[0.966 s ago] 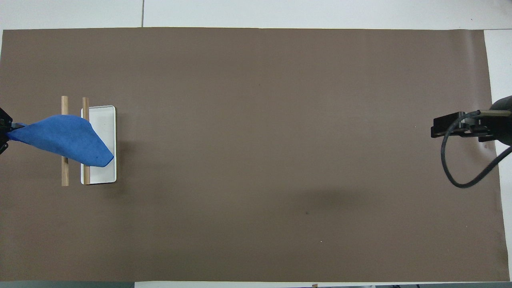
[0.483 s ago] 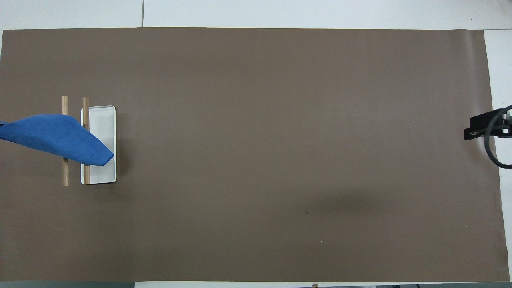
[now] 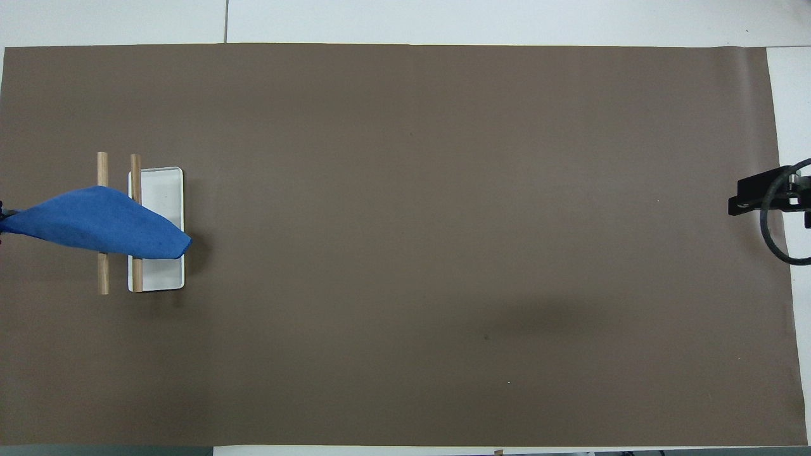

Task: Right arm passes towel to left arm to hang
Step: 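Lower the towel onto the rack rods and open the left gripper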

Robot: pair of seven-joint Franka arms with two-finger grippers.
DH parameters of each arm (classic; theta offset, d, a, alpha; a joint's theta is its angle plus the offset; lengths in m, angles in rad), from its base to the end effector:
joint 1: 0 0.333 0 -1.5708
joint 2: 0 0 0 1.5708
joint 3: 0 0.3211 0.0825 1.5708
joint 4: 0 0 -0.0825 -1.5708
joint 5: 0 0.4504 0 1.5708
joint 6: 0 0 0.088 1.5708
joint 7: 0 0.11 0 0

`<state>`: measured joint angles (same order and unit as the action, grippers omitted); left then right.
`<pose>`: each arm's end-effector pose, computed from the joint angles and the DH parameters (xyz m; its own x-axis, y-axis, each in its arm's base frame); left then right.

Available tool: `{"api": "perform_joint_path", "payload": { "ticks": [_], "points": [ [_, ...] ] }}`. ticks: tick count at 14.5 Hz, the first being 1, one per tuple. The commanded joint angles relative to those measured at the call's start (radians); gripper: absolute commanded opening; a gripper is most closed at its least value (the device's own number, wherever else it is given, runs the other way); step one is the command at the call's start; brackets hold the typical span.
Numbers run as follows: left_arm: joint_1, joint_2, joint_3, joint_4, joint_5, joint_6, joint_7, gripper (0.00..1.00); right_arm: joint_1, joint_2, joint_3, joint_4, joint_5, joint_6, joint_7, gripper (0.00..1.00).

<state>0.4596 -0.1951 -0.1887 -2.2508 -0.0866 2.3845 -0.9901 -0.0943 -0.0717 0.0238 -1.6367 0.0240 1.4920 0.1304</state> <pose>0.5548 0.1507 0.4493 0.2332 0.9620 0.1417 0.9198 -0.2655 0.2890 0.5877 -0.0382 0.6282 0.9774 -0.1976 -0.0752 -0.1991 -0.9799 -0.0126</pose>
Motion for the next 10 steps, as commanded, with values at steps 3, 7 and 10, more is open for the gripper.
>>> {"api": "perform_joint_path", "payload": {
  "ticks": [3, 7, 10],
  "points": [
    [0.028, -0.043, -0.009, -0.075, 0.007, 0.013, -0.059, 0.00, 0.008, 0.010, 0.002, 0.031, -0.021, -0.021, 0.017, 1.00],
    [0.040, -0.041, -0.009, -0.069, 0.007, -0.002, -0.064, 1.00, 0.103, 0.016, -0.033, 0.035, -0.092, -0.021, 0.011, 1.00],
    [0.040, -0.030, -0.009, -0.044, 0.008, -0.007, -0.056, 1.00, 0.148, 0.032, -0.079, 0.067, -0.096, -0.030, 0.005, 1.00]
  ]
}}
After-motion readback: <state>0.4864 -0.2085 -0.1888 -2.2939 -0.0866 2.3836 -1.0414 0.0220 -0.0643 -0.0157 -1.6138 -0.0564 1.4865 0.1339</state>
